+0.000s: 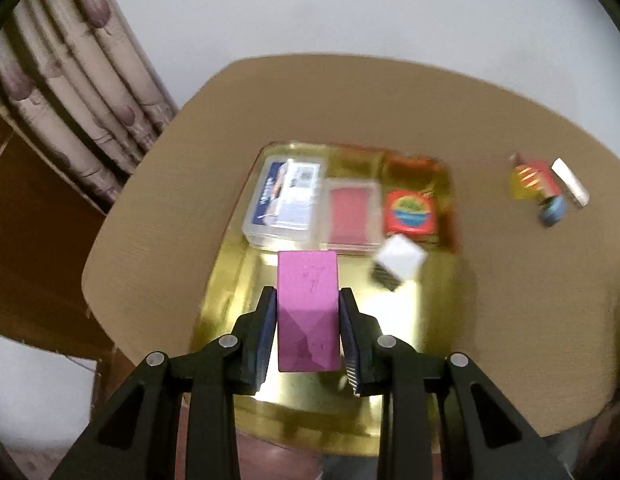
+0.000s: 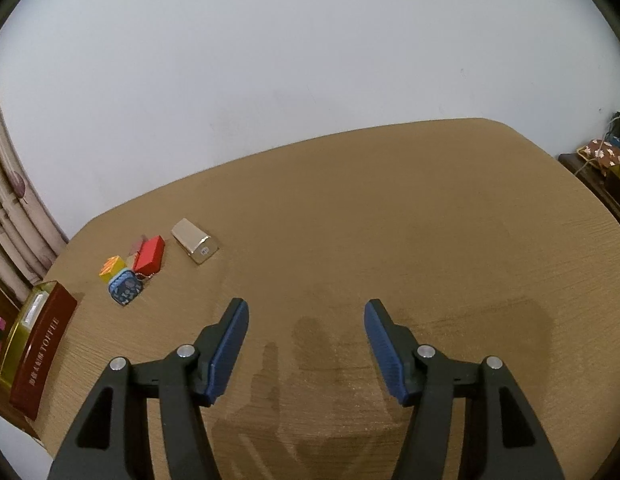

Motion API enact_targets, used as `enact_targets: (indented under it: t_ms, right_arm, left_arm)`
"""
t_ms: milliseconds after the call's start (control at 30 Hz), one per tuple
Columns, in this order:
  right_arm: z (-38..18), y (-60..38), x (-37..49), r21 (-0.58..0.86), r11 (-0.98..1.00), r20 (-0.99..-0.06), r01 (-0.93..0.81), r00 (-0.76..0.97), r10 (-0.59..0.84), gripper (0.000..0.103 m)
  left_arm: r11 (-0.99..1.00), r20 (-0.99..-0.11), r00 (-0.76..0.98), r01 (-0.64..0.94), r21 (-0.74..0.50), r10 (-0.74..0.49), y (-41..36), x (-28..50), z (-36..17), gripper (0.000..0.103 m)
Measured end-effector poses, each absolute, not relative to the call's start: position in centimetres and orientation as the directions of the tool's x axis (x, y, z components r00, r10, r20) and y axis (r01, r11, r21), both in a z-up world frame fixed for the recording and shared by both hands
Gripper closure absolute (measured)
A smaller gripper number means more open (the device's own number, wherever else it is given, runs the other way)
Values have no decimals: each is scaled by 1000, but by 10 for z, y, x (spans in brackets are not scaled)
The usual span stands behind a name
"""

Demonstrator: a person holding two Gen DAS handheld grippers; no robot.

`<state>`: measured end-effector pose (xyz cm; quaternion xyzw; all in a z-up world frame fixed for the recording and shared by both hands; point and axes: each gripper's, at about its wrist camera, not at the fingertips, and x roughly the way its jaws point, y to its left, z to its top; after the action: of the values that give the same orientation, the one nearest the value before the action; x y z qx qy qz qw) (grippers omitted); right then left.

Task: Organize rigid objects
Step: 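Grasp the pink block with the left tool and release it in the tin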

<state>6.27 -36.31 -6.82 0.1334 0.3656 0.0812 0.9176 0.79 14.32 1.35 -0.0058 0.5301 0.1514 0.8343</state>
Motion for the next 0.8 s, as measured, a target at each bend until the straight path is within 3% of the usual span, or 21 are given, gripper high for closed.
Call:
enact_targets:
  t_ms: [233,533,667,733,800]
  right_arm:
    - [-74,-356,70,271,962,-684,-43,694,224,41]
    - [-80,-352,75,253,967,-708,-43,673,215,41]
    - [-81,-351,76,250,967,-712,-46,668,216,41]
    - [-81,-351,76,250,967,-712,-46,668,216,41]
    - [-81,-351,76,250,967,-712,-46,668,216,41]
  left_arm:
    - [967,-907,368,-219,130,205,172,22,-16,76]
    - [960,-910,334,-214,179,244,179,26,-35,75]
    - [942,-878,353,-216,258,322,173,22,-31,66]
    - [945,-866,388,-212,250,316,167,15,-21,54]
    - [945,-850,423,-219,241,315,162,7,-10,48]
